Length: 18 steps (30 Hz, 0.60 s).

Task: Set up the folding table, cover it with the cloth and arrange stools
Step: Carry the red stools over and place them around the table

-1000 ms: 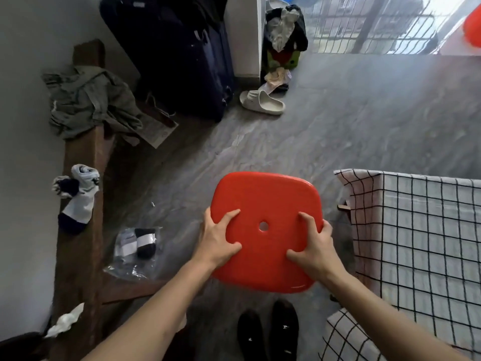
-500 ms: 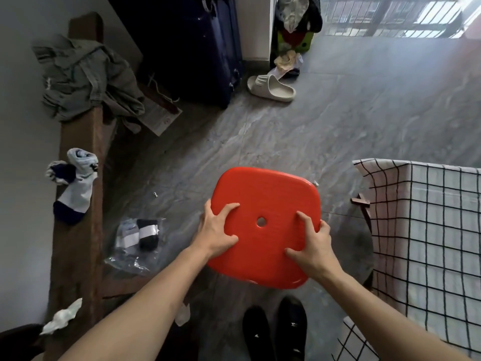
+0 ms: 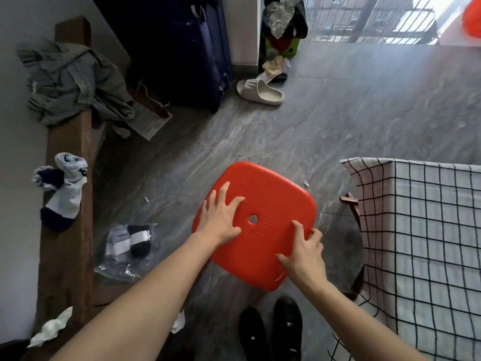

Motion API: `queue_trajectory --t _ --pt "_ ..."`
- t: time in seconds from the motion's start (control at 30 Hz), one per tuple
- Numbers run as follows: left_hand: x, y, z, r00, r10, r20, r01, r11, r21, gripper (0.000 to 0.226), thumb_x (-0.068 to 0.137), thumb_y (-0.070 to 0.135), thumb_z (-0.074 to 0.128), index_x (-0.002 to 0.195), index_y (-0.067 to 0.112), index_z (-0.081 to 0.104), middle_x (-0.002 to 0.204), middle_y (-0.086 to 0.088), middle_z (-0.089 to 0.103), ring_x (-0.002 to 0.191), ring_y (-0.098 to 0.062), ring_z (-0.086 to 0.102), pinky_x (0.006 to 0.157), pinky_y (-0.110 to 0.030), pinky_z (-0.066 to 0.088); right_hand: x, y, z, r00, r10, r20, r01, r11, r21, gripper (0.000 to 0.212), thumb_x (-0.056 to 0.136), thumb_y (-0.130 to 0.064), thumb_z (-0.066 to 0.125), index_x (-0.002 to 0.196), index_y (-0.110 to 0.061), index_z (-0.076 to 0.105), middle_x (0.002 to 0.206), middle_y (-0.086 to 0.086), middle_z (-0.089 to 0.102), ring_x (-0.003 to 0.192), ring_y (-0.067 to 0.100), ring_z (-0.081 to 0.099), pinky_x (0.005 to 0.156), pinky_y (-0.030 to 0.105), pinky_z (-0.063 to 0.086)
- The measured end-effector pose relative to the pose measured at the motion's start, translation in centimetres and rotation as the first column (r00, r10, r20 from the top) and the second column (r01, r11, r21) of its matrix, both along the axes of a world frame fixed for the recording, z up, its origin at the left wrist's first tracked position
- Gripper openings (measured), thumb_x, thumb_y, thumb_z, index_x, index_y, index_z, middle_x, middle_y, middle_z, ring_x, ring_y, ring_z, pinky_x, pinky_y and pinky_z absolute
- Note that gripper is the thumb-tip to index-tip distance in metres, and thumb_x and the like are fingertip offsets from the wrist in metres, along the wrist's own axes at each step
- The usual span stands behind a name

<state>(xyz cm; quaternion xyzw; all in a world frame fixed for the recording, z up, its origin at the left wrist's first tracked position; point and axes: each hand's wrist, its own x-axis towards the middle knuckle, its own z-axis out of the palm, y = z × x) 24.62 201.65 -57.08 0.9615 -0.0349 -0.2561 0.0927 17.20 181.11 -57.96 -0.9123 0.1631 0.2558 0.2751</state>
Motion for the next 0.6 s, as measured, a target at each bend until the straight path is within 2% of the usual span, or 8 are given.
queue_trajectory --t 0.07,0.17,0.33,0.47,0.6 --pt "-0.3 -1.1 1.4 0.994 -0.097 0.041 0.096 0.995 0.025 0.079 0.076 0.037 0.069 0.143 0.043 0.028 0.159 0.002 -0.012 0.148 -0.028 0.001 0.12 -0.048 0.012 0.8 -0.4 1.8 0.996 0.088 0.007 -0.087 0.993 -0.077 0.089 0.08 -0.034 0.074 0.148 -0.031 0.016 0.148 0.016 0.012 0.131 0.036 0.031 0.092 0.049 0.049" --pt "-0.8 -2.3 5.2 0.963 -0.244 0.11 0.238 0.969 0.067 0.078 0.079 0.041 0.065 0.145 0.043 0.023 0.16 0.002 -0.011 0.148 -0.025 0.0 0.12 -0.047 0.01 1.7 -1.5 5.6 0.983 0.175 0.047 -0.167 0.975 -0.146 0.089 0.081 -0.034 0.072 0.15 -0.026 0.016 0.15 0.014 0.017 0.131 0.033 0.033 0.091 0.046 0.051" --pt "-1.9 -4.3 14.8 0.884 -0.408 0.228 0.384 0.912 0.142 0.076 0.083 0.047 0.059 0.148 0.038 0.021 0.161 -0.003 0.001 0.147 -0.027 0.006 0.119 -0.05 0.01 1.1 -3.3 14.8 0.967 0.232 0.105 -0.201 0.949 -0.244 0.087 0.083 -0.037 0.068 0.151 -0.023 0.017 0.153 0.012 0.022 0.134 0.03 0.034 0.095 0.04 0.049" --pt "-4.1 -6.4 22.0 0.839 -0.448 0.309 0.437 0.893 0.109 0.075 0.071 0.052 0.066 0.138 0.032 0.04 0.154 -0.007 0.029 0.14 -0.03 0.03 0.113 -0.055 0.024 -2.1 -4.7 22.8 0.955 0.214 0.204 -0.148 0.943 -0.297 0.075 0.081 -0.04 0.064 0.147 -0.019 0.034 0.147 0.011 0.039 0.128 0.029 0.046 0.093 0.04 0.049" --pt "-5.2 -10.0 28.9 0.768 -0.493 0.409 0.493 0.862 0.115 0.078 0.055 0.054 0.077 0.125 0.028 0.053 0.143 -0.009 0.048 0.127 -0.032 0.051 0.099 -0.055 0.042 -5.6 -7.5 30.4 0.953 0.179 0.244 -0.098 0.945 -0.313 0.076 0.084 -0.043 0.058 0.15 -0.019 0.03 0.156 0.011 0.031 0.141 0.028 0.033 0.11 0.044 0.037"
